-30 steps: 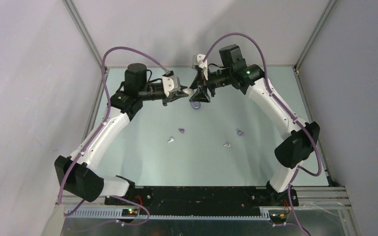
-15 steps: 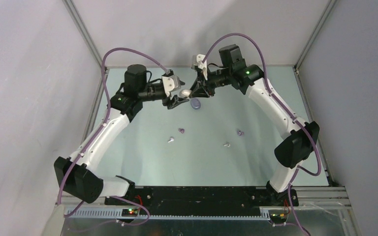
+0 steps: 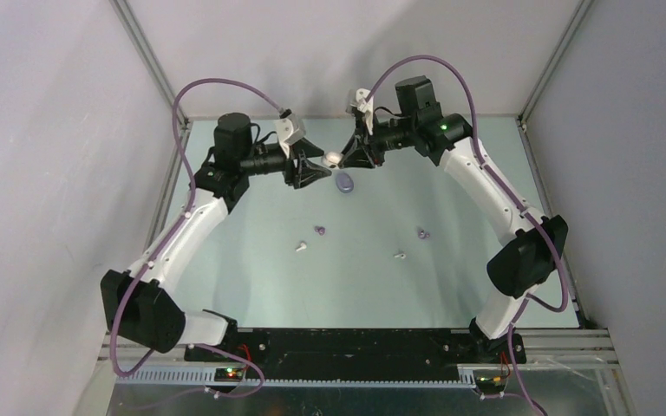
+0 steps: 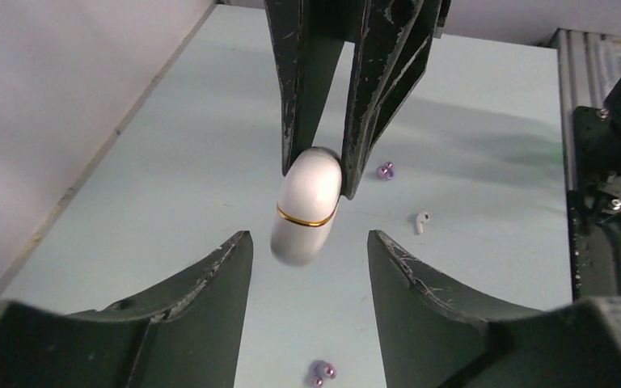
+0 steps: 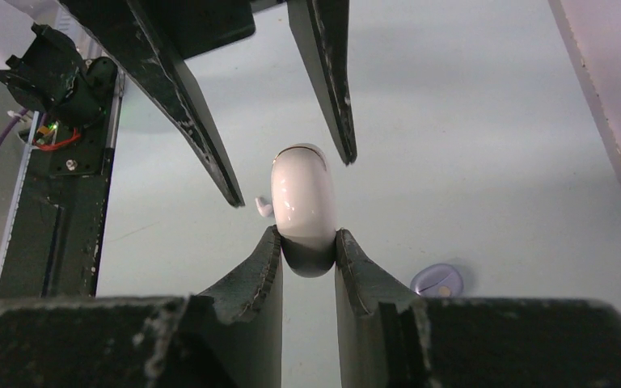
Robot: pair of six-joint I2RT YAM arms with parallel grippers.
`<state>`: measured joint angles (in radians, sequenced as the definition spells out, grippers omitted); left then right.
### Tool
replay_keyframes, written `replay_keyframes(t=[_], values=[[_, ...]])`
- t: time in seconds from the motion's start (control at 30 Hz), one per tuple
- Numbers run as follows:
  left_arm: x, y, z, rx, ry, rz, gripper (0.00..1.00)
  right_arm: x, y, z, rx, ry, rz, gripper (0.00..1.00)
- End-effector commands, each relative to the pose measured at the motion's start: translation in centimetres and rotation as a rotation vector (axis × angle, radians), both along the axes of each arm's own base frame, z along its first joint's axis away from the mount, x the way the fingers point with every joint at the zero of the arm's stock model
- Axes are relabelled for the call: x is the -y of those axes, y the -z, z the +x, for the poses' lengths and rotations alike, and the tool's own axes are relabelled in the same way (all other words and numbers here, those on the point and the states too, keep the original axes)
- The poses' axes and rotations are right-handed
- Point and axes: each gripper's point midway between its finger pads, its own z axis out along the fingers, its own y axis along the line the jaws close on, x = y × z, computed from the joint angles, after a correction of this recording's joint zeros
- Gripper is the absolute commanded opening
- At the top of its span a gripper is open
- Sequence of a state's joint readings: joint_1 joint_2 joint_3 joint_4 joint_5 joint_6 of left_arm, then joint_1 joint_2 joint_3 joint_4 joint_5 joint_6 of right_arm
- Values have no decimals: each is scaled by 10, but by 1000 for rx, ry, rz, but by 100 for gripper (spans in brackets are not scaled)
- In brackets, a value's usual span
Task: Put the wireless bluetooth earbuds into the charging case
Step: Pass from the left arm to the right, then pass from the right arm to the left, then open the charging case.
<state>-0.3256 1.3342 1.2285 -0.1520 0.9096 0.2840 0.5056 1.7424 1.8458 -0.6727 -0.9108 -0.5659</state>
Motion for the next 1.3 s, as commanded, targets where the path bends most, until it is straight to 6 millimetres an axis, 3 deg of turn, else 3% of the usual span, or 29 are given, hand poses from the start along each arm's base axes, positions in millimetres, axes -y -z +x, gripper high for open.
replay_keyframes(t=[0.0, 0.3, 0.6, 0.73, 0.8, 0.93, 1.03, 1.27], values=[[9, -20, -3, -20, 59, -67, 59, -1, -34, -8, 31, -7, 78, 11], [13, -20, 2, -41, 71, -77, 47, -1, -35, -6, 13, 1, 95, 11], [15, -21, 5, -55, 73, -85, 43, -2, -29, -6, -2, 5, 89, 12], [17, -20, 5, -66, 88, -85, 32, -2, -28, -4, -8, 11, 87, 13], [17, -19, 6, -70, 94, -85, 25, -2, -26, -2, -8, 21, 84, 16], [20, -17, 6, -73, 117, -87, 4, -2, -23, 9, -40, 88, 83, 32], [22, -15, 5, -76, 139, -90, 0, 1, -27, 25, -59, 149, 108, 39], [27, -18, 3, -71, 198, -121, 0, 17, -40, 52, -97, 238, 157, 43]])
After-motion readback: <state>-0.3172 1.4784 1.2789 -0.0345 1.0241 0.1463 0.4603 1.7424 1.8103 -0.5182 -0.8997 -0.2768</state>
